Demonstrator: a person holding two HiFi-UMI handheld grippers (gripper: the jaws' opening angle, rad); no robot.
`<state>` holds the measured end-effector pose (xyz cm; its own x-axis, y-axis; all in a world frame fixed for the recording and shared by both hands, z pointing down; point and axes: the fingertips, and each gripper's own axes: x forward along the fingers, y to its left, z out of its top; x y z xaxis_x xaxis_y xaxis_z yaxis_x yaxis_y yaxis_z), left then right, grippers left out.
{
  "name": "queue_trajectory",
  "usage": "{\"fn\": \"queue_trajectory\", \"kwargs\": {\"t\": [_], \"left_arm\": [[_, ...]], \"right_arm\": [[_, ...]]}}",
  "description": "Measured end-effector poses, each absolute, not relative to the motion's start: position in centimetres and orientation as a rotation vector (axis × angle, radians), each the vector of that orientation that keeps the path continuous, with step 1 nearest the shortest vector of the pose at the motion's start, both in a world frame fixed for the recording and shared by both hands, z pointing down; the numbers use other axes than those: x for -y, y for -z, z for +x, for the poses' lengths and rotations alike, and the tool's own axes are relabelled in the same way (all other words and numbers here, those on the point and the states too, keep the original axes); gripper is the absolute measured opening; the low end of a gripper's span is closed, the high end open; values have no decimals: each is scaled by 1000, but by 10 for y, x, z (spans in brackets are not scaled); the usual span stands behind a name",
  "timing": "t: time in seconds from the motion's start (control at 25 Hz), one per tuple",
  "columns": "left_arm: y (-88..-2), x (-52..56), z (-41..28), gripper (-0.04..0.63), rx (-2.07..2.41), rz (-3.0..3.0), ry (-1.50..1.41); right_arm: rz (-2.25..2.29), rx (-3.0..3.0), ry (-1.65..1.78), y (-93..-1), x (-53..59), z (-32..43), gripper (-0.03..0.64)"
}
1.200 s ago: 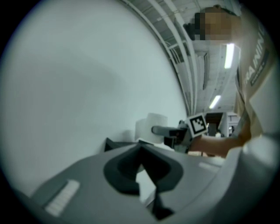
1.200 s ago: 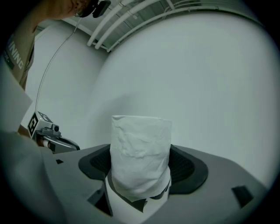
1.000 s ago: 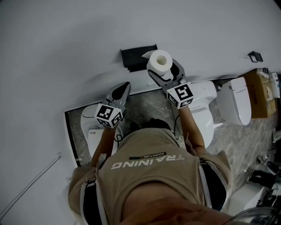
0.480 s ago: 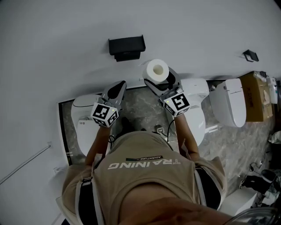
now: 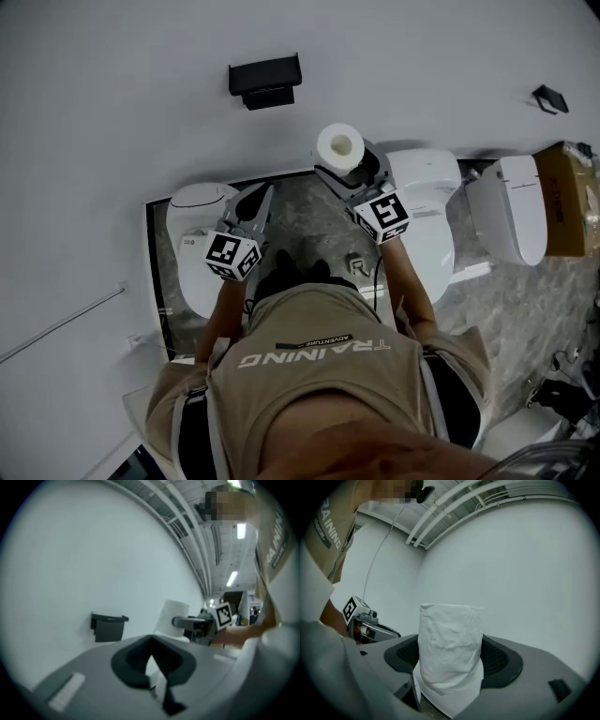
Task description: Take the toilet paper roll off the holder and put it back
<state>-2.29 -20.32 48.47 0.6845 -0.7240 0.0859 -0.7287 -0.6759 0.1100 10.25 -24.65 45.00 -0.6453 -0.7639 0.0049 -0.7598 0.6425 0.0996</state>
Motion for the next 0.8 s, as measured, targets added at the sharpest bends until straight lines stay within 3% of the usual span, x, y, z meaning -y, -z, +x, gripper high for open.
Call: {"fn": "queue_trajectory", "kwargs": {"t": [0.32,0.8], "left_arm": [[-465,195,-21,0,1227,2783,18],[-446,203,-27,0,1210,2826,58]], "right_arm": [[1348,2780,196,-438,265,101,362],[1282,2825,289,-405,390,47,363]]}}
